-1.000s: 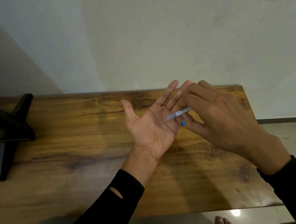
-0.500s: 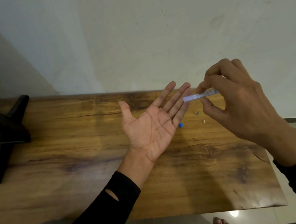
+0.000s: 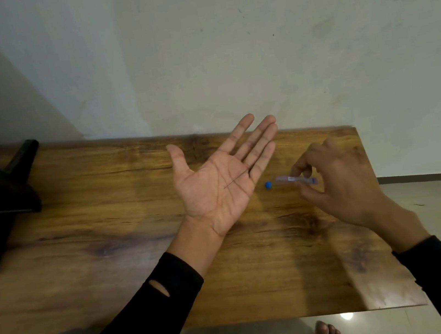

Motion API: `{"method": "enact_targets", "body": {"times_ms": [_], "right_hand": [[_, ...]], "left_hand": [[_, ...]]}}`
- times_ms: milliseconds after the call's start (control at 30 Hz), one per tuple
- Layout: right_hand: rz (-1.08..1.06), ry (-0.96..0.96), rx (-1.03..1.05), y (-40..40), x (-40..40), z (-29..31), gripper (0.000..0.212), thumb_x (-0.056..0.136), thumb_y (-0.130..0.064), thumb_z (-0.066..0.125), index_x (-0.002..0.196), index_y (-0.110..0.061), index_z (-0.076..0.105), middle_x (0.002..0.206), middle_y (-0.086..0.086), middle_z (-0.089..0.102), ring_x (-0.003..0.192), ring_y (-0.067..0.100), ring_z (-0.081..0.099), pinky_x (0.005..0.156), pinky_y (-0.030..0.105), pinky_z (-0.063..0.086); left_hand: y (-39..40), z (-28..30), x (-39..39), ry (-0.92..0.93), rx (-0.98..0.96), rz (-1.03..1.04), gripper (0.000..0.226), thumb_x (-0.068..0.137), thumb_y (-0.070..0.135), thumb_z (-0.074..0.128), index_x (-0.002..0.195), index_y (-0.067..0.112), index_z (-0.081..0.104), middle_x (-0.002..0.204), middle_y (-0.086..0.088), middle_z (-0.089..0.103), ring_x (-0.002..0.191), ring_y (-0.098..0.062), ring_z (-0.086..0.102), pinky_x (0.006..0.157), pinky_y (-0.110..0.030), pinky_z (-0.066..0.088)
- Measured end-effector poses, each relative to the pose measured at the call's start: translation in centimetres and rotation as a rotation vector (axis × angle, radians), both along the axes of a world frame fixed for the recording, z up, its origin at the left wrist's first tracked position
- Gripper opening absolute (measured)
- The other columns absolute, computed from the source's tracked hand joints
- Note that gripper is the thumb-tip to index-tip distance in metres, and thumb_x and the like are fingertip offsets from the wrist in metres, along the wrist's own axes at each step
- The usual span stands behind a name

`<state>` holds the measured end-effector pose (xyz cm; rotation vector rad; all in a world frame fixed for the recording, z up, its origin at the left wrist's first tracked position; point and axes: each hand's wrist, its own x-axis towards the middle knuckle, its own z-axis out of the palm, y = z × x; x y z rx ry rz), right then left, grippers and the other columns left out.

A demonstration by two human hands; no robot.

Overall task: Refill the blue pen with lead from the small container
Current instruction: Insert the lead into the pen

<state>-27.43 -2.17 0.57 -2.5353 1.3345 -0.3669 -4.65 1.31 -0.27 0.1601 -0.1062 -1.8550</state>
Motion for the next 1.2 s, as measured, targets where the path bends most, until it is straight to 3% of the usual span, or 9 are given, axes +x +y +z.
{"method": "enact_targets", "body": {"times_ms": [67,367,467,600,667,767,833,1033,1200], "right_hand": [[0.037,0.062,0.025,0.3,0.1,-1.1,0.016,0.085,-0.016,0.08,0.093,-0.022,0.069,0.088,-0.009,0.06,0.085,0.013,0.044,0.066,0.015,0.026],[0.078,0.178,0.056,0.6,0.6,-2.3,0.015,0.088,-0.023,0.074,0.102,-0.02,0.069,0.098,-0.001,0.068,0.09,0.013,0.043,0.072,0.03,0.036],[0.027,0.027,-0.03,0.4,0.6,-0.1,0.016,0.089,-0.015,0.076,0.104,-0.015,0.072,0.09,-0.002,0.066,0.088,0.016,0.048,0.071,0.031,0.039],[0.08,-0.234,-0.18,0.9,2.6,4.1,0.01,0.09,-0.015,0.071,0.1,-0.014,0.07,0.091,-0.007,0.058,0.089,0.016,0.044,0.081,0.018,0.033],[0.173,-0.176,-0.176,1.8,4.3,5.2,0.013,0.092,-0.019,0.069,0.104,-0.015,0.07,0.101,-0.004,0.06,0.095,0.019,0.043,0.083,0.025,0.035],[0.23,-0.015,-0.125,3.2,6.1,5.2,0.016,0.095,-0.022,0.069,0.109,-0.015,0.072,0.114,0.006,0.061,0.105,0.027,0.046,0.088,0.044,0.044],[0.239,0.044,-0.115,3.6,6.6,5.0,0.017,0.095,-0.023,0.066,0.109,-0.014,0.072,0.118,0.009,0.059,0.108,0.028,0.043,0.092,0.049,0.043],[0.218,0.083,-0.099,3.6,6.9,4.8,0.017,0.094,-0.025,0.062,0.104,-0.015,0.071,0.113,0.008,0.053,0.108,0.025,0.035,0.091,0.049,0.037],[0.234,0.133,-0.107,3.5,7.4,4.7,0.011,0.098,-0.023,0.06,0.098,-0.015,0.067,0.111,0.007,0.053,0.108,0.029,0.04,0.086,0.05,0.036]], "left_hand": [[0.1,0.0,-0.1,-0.013,0.003,-0.005,0.136,0.084,0.103,0.024,0.17,-0.002,0.024,0.177,-0.033,0.022,0.168,-0.041,0.018,0.136,-0.046,0.017],[0.1,0.0,-0.4,-0.047,0.01,-0.023,0.137,0.083,0.104,0.02,0.17,-0.002,0.025,0.176,-0.033,0.025,0.168,-0.041,0.021,0.139,-0.046,0.014],[0.2,0.2,-0.6,-0.084,0.016,-0.017,0.137,0.083,0.104,0.018,0.17,-0.002,0.025,0.175,-0.034,0.027,0.167,-0.041,0.022,0.139,-0.046,0.013],[0.2,0.1,-1.1,-0.15,0.027,-0.022,0.136,0.083,0.104,0.017,0.17,-0.001,0.027,0.173,-0.034,0.031,0.164,-0.04,0.03,0.136,-0.047,0.019],[0.5,0.0,-1.5,-0.209,0.045,-0.032,0.136,0.083,0.104,0.016,0.169,0.0,0.032,0.174,-0.032,0.031,0.158,-0.038,0.035,0.135,-0.047,0.019],[0.9,-0.2,-1.7,-0.238,0.068,-0.059,0.136,0.082,0.105,0.018,0.166,0.0,0.039,0.18,-0.027,0.017,0.168,-0.038,0.018,0.14,-0.05,0.002],[1.1,-0.2,-1.9,-0.247,0.057,-0.081,0.136,0.081,0.106,0.018,0.165,0.001,0.041,0.179,-0.028,0.02,0.171,-0.041,0.011,0.139,-0.053,-0.002],[1.2,-0.4,-2.1,-0.243,0.034,-0.128,0.136,0.082,0.105,0.016,0.166,0.001,0.039,0.178,-0.031,0.022,0.17,-0.046,0.005,0.137,-0.057,-0.007],[1.5,-0.4,-1.9,-0.162,0.028,-0.152,0.134,0.083,0.104,0.016,0.167,0.001,0.038,0.175,-0.032,0.03,0.168,-0.045,0.021,0.139,-0.056,0.008]]}}
